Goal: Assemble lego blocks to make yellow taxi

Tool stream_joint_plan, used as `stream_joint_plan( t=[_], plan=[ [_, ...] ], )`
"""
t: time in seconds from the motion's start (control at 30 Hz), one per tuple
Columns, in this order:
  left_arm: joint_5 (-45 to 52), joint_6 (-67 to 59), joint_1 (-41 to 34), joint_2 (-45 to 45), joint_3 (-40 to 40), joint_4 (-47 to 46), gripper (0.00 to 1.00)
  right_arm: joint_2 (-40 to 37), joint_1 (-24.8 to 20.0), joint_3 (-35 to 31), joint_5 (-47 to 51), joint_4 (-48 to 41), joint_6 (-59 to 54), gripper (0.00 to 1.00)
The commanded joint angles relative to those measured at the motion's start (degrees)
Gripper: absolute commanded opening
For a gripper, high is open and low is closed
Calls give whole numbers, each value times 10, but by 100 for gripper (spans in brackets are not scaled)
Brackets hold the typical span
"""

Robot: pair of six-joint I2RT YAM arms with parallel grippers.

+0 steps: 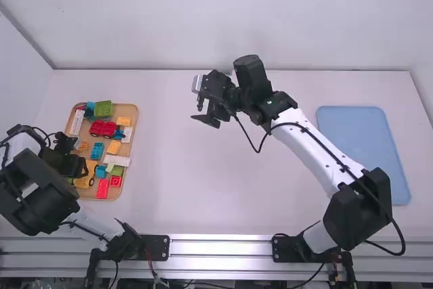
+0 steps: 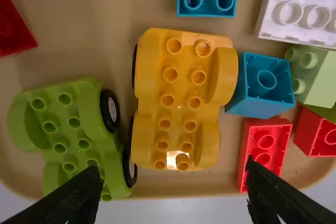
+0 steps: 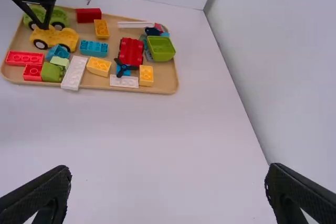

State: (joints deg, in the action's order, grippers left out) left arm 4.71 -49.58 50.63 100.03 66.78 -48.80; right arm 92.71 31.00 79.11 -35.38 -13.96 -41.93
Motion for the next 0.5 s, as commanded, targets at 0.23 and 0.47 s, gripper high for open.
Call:
stream_joint_plan(
  t=[0.23, 0.47],
  plan=[
    [19, -12, -4, -2, -23, 13, 73, 3, 0, 17, -1, -1, 4, 98],
    [-1, -3, -8, -2, -49, 43, 67, 3, 1, 17, -2, -1, -3, 99]
  ],
)
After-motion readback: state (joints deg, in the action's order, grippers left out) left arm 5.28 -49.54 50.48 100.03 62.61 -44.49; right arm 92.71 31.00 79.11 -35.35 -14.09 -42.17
